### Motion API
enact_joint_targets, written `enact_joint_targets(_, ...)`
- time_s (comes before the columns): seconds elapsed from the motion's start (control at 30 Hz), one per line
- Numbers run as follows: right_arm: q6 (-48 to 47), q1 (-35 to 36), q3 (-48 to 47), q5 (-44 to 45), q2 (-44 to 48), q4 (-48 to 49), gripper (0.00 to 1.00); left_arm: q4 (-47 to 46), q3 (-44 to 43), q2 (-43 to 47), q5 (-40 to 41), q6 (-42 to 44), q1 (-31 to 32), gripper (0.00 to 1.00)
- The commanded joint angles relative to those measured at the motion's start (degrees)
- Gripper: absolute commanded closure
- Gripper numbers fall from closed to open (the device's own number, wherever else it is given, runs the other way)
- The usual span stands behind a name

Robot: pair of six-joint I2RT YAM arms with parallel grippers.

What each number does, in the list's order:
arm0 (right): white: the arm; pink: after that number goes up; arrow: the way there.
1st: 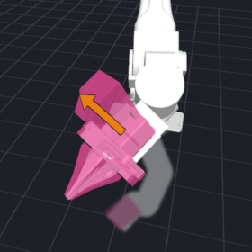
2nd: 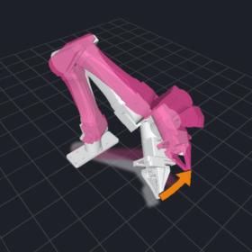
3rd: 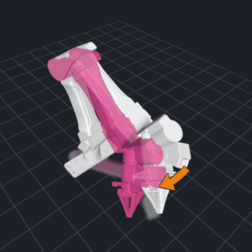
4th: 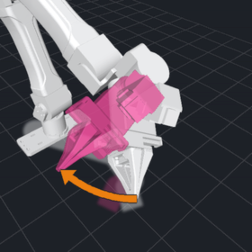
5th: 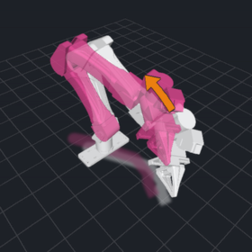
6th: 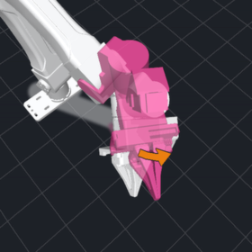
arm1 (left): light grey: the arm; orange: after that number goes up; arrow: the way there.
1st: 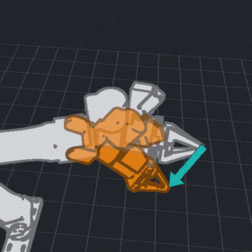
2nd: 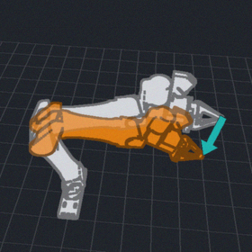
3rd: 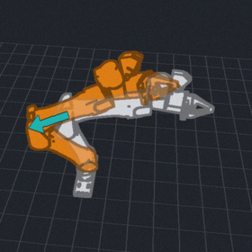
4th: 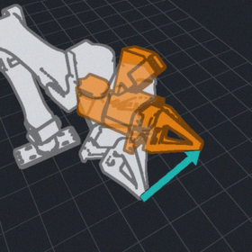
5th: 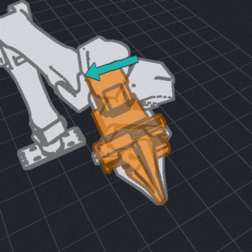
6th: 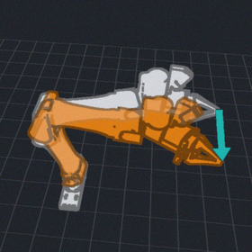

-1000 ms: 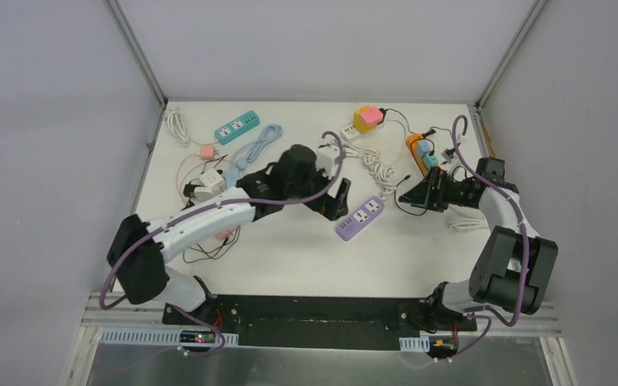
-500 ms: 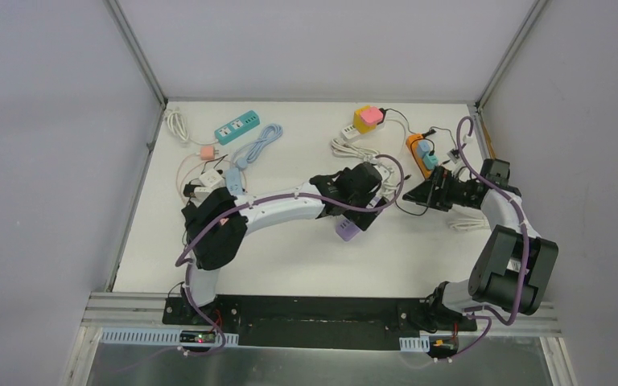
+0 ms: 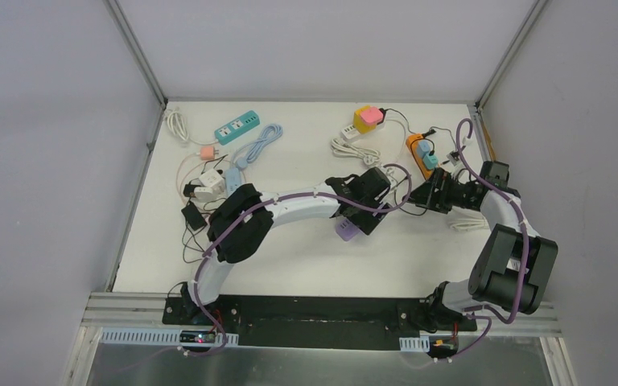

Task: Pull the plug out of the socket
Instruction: Pick up the socket from the center of the board.

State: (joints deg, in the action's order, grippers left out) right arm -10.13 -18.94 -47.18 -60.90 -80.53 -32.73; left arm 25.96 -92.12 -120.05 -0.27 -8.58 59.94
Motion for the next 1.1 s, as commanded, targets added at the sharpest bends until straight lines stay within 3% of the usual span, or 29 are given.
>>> enact_joint_targets(0.0,-0.1,-0.6,-0.1,-1.3,-0.2,1.8,0.0,1.1,-3.2,-1.4,-0.6,-0.2,0.1,0.26)
enact_joint_targets(0.07,-0.1,-0.6,0.0,-1.3,-0.2,1.8,0.0,1.7,-3.6,-2.1,-0.2,0.2,0.0,0.29)
enact_joint_targets(0.23,-0.1,-0.5,0.0,-1.6,-0.2,1.8,0.0,2.6,-4.4,-2.9,0.0,0.2,0.0,0.48)
enact_joint_targets(0.33,-0.2,-0.6,0.0,-1.6,-0.4,1.8,0.0,2.9,-4.3,-2.9,0.1,0.2,0.0,0.68)
enact_joint_targets(0.43,-0.2,-0.6,0.1,-1.6,-0.4,1.8,0.0,3.0,-3.9,-2.2,0.0,0.6,0.0,0.98)
enact_joint_targets(0.47,-0.2,-0.6,0.0,-1.6,-0.3,1.8,0.0,3.0,-3.6,-1.4,0.7,1.0,0.0,1.0)
enact_joint_targets(0.87,-0.4,-0.6,0.0,-1.9,-0.6,1.7,0.0,-1.9,11.8,17.3,15.5,8.0,-0.3,1.0)
enact_joint_targets(1.07,-0.6,-0.6,0.1,-2.1,-0.9,1.7,0.0,-3.3,18.4,25.5,20.4,6.0,-4.7,1.0)
